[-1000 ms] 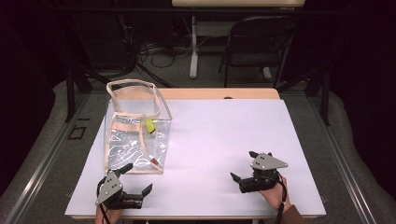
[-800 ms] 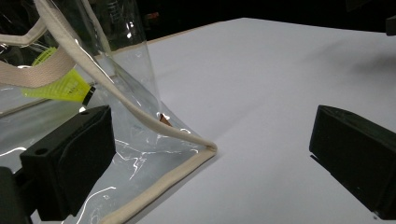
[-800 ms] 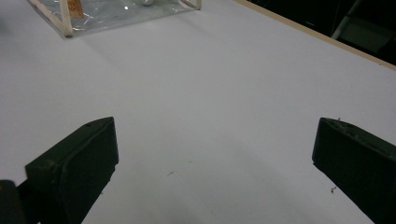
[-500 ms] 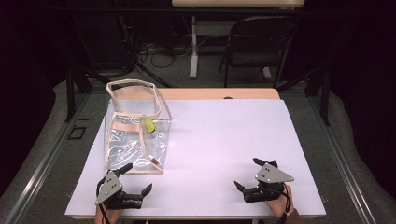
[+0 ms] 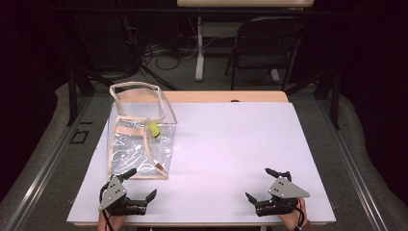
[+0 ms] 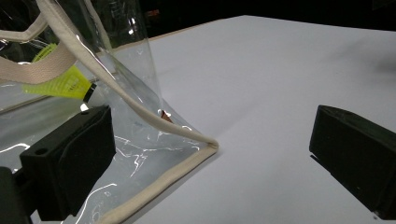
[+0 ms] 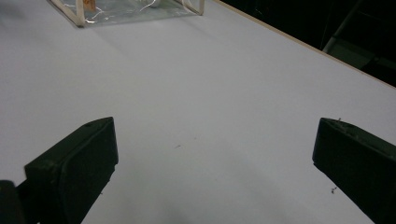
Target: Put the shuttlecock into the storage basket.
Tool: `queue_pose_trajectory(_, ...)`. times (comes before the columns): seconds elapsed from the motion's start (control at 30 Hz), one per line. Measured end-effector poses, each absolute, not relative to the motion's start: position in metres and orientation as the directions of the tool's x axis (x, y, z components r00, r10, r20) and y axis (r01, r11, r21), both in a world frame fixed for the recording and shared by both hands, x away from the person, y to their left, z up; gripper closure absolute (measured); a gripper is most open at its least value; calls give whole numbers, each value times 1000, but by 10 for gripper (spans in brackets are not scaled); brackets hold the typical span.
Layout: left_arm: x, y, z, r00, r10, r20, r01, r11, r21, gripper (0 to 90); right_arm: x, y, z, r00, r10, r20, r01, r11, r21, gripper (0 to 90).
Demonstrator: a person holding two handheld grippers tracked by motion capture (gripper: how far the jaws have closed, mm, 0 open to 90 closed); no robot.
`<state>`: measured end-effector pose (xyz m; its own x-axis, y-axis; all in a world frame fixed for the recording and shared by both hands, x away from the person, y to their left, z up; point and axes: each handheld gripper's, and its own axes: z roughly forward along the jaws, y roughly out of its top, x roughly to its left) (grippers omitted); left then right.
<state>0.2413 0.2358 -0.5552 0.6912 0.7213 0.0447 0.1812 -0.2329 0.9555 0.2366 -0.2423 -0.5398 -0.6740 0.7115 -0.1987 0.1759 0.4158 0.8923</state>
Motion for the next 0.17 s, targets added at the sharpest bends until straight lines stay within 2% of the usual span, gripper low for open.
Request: queue_pose_trajectory(0.17,242,236,-555,690,722,44,184,-233,955,3,237,-241,-540,-680,703,-209,170,428,888,0)
